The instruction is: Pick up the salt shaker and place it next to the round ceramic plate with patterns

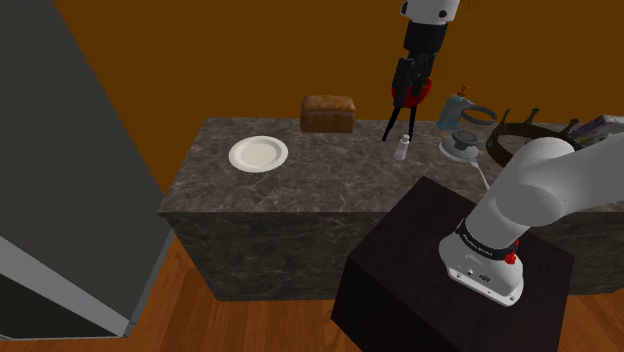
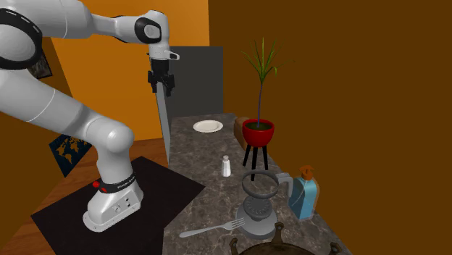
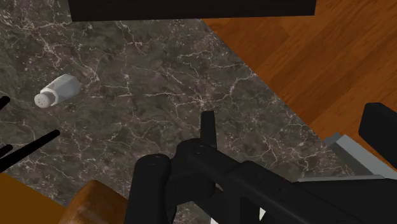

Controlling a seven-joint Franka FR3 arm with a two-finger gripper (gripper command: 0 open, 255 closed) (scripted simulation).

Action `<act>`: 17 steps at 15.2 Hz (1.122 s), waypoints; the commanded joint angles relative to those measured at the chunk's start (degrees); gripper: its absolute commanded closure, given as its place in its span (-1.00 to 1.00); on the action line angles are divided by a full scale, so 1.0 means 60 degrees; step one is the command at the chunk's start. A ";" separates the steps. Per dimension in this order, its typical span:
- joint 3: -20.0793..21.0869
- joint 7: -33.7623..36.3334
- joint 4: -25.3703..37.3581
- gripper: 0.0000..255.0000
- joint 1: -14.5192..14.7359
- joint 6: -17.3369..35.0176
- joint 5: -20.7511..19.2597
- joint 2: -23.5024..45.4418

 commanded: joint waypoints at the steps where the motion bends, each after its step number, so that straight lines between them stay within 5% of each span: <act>1: 0.0000 0.0000 0.0000 -1.00 0.0000 0.0000 0.0000 0.0000; 17: -0.2677 -0.3074 -0.1945 -1.00 -0.1244 0.3925 -0.1602 0.1763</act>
